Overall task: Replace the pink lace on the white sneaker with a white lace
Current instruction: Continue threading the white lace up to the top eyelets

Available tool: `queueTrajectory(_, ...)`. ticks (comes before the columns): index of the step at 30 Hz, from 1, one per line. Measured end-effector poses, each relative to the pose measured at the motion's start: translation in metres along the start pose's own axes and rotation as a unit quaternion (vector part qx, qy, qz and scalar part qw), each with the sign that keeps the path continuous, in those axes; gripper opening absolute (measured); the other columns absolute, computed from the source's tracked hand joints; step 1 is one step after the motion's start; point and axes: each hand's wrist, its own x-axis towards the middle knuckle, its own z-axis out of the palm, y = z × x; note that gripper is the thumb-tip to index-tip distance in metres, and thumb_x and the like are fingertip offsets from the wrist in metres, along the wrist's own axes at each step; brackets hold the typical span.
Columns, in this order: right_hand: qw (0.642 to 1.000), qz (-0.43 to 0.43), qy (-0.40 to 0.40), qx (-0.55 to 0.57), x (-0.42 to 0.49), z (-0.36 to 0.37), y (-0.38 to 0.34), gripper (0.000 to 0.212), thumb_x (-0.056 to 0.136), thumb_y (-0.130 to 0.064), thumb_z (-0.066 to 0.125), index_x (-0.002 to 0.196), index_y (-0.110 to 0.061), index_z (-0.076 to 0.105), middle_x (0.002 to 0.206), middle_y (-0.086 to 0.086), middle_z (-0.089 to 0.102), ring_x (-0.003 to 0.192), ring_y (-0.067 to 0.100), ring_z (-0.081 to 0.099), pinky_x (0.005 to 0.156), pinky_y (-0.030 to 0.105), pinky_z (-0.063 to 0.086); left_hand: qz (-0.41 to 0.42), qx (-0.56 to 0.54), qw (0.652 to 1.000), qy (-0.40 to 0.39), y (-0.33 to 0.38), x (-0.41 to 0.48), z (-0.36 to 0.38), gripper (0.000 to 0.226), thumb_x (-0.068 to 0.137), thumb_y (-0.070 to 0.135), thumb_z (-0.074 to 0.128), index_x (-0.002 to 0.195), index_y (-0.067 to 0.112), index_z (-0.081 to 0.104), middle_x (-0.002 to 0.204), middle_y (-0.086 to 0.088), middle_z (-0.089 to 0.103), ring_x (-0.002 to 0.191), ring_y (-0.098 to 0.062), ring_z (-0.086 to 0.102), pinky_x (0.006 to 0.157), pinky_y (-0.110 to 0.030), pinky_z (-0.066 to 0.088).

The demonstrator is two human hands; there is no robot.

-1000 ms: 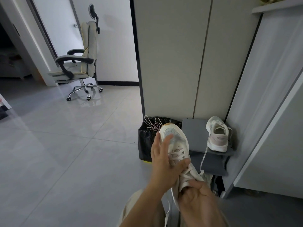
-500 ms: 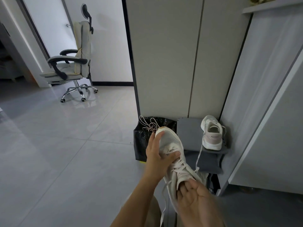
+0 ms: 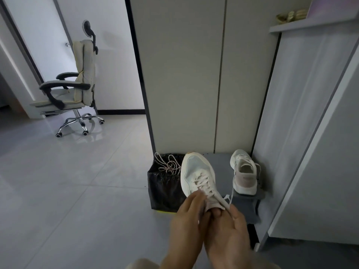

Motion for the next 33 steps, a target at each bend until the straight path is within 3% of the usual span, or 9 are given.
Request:
queueTrajectory(3, 0.998, -0.066, 0.004, -0.023, 0.021, -0.007, -0.003, 0.077, 0.091, -0.046, 0.043, 0.141, 0.001, 0.008, 0.149, 0.023, 0.004, 0.136, 0.031, 0.027, 0.116, 0.040, 0.017, -0.028, -0.015, 0.999, 0.008, -0.013, 0.012, 0.017, 0.026, 0.074, 0.029, 0.048, 0.100, 0.028, 0.053, 0.112, 0.014, 0.058, 0.084, -0.004, 0.063, 0.060, -0.012, 0.049)
queueTrajectory(7, 0.995, 0.025, 0.047, -0.082, 0.056, -0.017, -0.002, 0.093, 0.007, -0.033, 0.092, 0.091, 0.001, 0.072, 0.106, 0.022, 0.065, 0.105, 0.030, 0.056, 0.090, 0.036, 0.044, -0.042, -0.007, 0.999, 0.032, -0.033, 0.035, 0.037, 0.024, 0.070, 0.028, 0.042, 0.092, 0.031, 0.052, 0.108, 0.013, 0.052, 0.086, -0.002, 0.056, 0.065, -0.010, 0.044)
queueTrajectory(9, 0.986, 0.062, 0.047, -0.144, 0.068, -0.011, -0.015, 0.062, 0.052, -0.046, 0.082, 0.102, -0.011, 0.069, 0.105, 0.014, 0.065, 0.110, 0.027, 0.054, 0.092, 0.036, 0.047, -0.112, -0.031, 0.993, 0.011, -0.041, 0.049, 0.042, 0.034, 0.066, 0.043, 0.032, 0.096, 0.035, 0.046, 0.114, 0.019, 0.044, 0.095, -0.004, 0.050, 0.076, -0.018, 0.041)
queueTrajectory(11, 0.989, 0.080, 0.071, -0.100, 0.086, -0.020, -0.025, 0.035, 0.087, -0.011, 0.052, 0.119, -0.001, 0.057, 0.113, 0.020, 0.061, 0.108, 0.030, 0.055, 0.074, 0.034, 0.056, -0.132, -0.023, 0.991, -0.028, -0.050, 0.061, 0.051, 0.047, 0.060, 0.055, 0.021, 0.103, 0.039, 0.033, 0.119, 0.024, 0.033, 0.100, -0.006, 0.044, 0.075, -0.022, 0.041)
queueTrajectory(15, 0.984, 0.038, -0.031, -0.171, 0.123, -0.033, -0.038, 0.043, 0.067, -0.015, 0.081, 0.104, 0.000, 0.065, 0.104, 0.024, 0.063, 0.097, 0.022, 0.063, 0.075, 0.029, 0.053, -0.103, -0.011, 0.994, -0.045, -0.065, 0.088, 0.081, 0.043, 0.063, 0.054, 0.018, 0.094, 0.030, 0.037, 0.089, 0.002, 0.058, 0.082, -0.015, 0.053, 0.066, -0.028, 0.041)
queueTrajectory(17, 0.887, 0.008, -0.072, -0.455, 0.132, -0.033, -0.050, 0.025, 0.093, -0.011, 0.053, 0.116, -0.020, 0.054, 0.103, -0.007, 0.061, 0.098, 0.001, 0.060, 0.087, 0.017, 0.045, -0.097, 0.011, 0.993, -0.067, -0.076, 0.107, 0.097, 0.046, 0.068, 0.052, 0.019, 0.088, 0.021, 0.047, 0.084, 0.000, 0.060, 0.072, -0.018, 0.058, 0.065, -0.032, 0.041)
queueTrajectory(19, 0.764, -0.063, 0.038, -0.641, 0.147, -0.039, -0.076, 0.029, 0.096, -0.013, 0.044, 0.114, -0.036, 0.047, 0.096, -0.026, 0.052, 0.101, -0.002, 0.055, 0.089, 0.014, 0.042, -0.093, 0.029, 0.992, -0.075, -0.084, 0.130, 0.113, 0.033, 0.078, 0.037, 0.032, 0.085, 0.011, 0.051, 0.081, -0.005, 0.060, 0.070, -0.025, 0.058, 0.062, -0.038, 0.040)
queueTrajectory(25, 0.460, -0.114, 0.193, -0.859, 0.192, -0.090, -0.138, 0.024, 0.094, -0.031, 0.047, 0.118, -0.029, 0.049, 0.132, -0.006, 0.041, 0.111, 0.012, 0.051, 0.084, 0.024, 0.043, -0.061, 0.042, 0.993, -0.097, -0.106, 0.171, 0.172, 0.011, 0.087, 0.017, 0.040, 0.077, 0.013, 0.041, 0.072, -0.007, 0.054, 0.060, -0.029, 0.054, 0.052, -0.035, 0.036)
queueTrajectory(33, 0.500, -0.035, 0.151, -0.852, 0.211, -0.119, -0.157, 0.015, 0.089, -0.035, 0.056, 0.098, -0.024, 0.061, 0.101, -0.009, 0.065, 0.096, 0.009, 0.060, 0.082, 0.028, 0.047, 0.022, 0.067, 0.994, -0.082, -0.114, 0.193, 0.223, 0.008, 0.077, 0.018, 0.037, 0.070, 0.020, 0.032, 0.048, 0.000, 0.046, 0.031, -0.016, 0.040, 0.028, -0.025, 0.024)
